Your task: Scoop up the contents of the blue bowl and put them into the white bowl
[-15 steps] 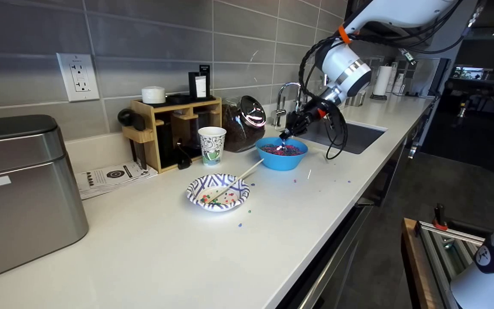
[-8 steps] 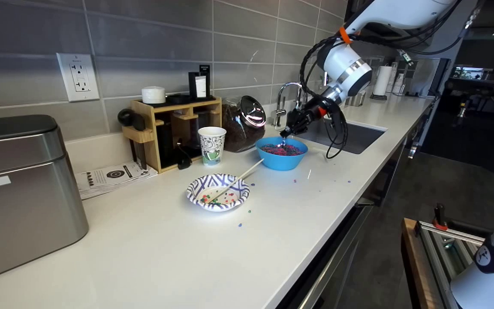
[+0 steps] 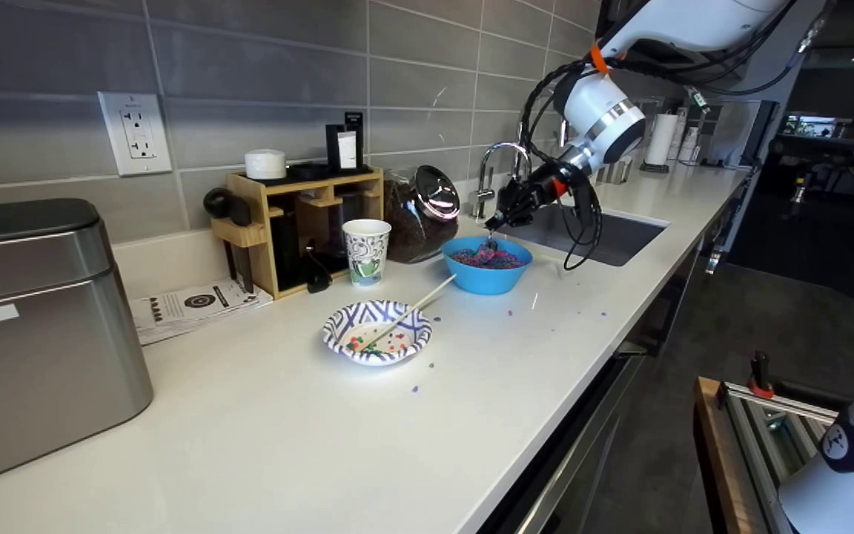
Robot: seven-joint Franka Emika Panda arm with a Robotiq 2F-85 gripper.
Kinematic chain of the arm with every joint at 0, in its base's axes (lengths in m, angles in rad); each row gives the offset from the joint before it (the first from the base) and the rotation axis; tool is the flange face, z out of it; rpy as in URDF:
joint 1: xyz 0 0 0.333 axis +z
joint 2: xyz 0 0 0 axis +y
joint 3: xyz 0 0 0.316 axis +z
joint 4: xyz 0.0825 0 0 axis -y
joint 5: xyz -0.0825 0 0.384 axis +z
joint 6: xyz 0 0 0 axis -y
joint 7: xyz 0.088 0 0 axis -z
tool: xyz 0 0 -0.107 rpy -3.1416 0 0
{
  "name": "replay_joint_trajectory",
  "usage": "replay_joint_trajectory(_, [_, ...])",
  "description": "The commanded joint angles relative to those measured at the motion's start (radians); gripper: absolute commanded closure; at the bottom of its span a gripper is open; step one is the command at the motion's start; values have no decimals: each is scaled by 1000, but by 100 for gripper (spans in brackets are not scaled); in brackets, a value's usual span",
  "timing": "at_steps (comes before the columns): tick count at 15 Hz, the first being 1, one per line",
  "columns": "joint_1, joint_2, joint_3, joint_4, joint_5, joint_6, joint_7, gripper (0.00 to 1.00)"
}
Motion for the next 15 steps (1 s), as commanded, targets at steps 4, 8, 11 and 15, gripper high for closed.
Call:
replay_joint_trajectory(4, [-26,35,-8,57,9,-118,48,100])
replay_joint_trajectory(8, [-38,45,-12,77,13,-165,64,100])
replay_joint_trajectory(11, [-46,47,-16,86,9,-197,73,100])
replay_joint_trajectory(15, [-43,28,-20,80,2,-230,92,100])
